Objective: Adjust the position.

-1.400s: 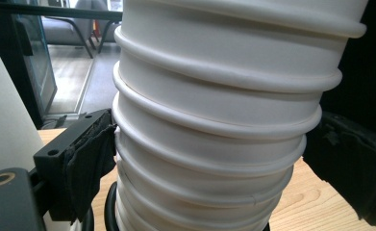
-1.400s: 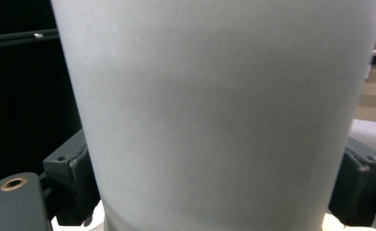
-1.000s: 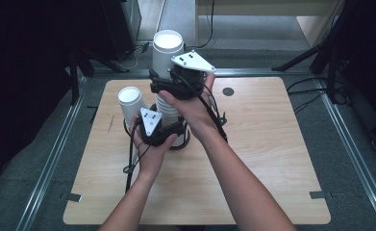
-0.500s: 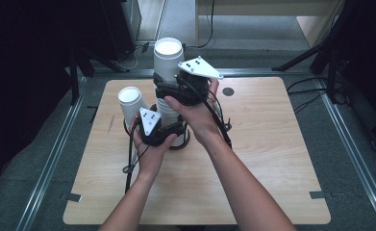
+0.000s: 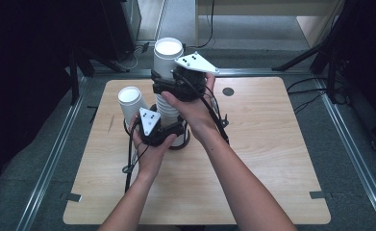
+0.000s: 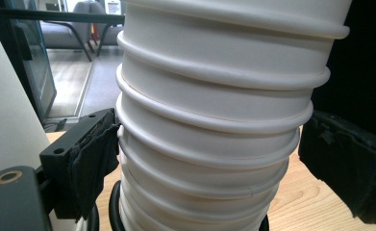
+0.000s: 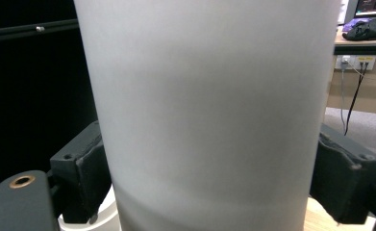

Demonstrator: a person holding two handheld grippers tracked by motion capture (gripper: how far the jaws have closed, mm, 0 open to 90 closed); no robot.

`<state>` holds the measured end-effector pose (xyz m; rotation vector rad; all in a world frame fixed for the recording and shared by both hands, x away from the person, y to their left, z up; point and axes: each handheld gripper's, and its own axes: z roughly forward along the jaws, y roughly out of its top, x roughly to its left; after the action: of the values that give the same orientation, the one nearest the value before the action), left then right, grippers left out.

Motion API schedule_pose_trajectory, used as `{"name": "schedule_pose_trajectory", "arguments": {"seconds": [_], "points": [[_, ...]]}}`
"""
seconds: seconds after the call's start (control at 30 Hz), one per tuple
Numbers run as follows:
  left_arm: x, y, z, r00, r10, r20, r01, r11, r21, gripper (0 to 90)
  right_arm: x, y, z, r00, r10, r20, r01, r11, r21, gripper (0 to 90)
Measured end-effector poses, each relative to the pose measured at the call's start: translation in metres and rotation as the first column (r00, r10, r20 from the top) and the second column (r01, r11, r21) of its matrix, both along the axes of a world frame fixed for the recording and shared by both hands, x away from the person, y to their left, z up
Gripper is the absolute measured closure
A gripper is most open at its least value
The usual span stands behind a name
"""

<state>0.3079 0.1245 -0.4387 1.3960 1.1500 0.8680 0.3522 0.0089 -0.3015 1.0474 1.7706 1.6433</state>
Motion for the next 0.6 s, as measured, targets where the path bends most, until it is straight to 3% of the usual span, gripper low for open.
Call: {"name": "schedule_pose_trajectory", "arguments": {"seconds": [0.23, 0.43, 0.6], "points": [[0.0, 0.0, 0.0, 1.0, -0.001, -0.001, 0.001, 1.0, -0.002, 7.5, -0.002, 0.0, 0.01, 0.9991, -0.01, 0.04, 0.009, 1.0, 0.024, 15.4], [-0.001, 0.001, 0.0, 1.0, -0.001, 0.003, 0.001, 1.0, -0.001, 7.5, -0.003, 0.001, 0.017, 0.9987, -0.012, 0.049, 0.011, 1.0, 0.021, 15.3], [-0.002, 0.001, 0.0, 1.0, -0.004, 0.005, 0.004, 0.9999, -0.01, 7.6, -0.006, -0.001, 0.025, 0.9955, -0.013, 0.094, 0.01, 1.0, 0.026, 16.5]]}}
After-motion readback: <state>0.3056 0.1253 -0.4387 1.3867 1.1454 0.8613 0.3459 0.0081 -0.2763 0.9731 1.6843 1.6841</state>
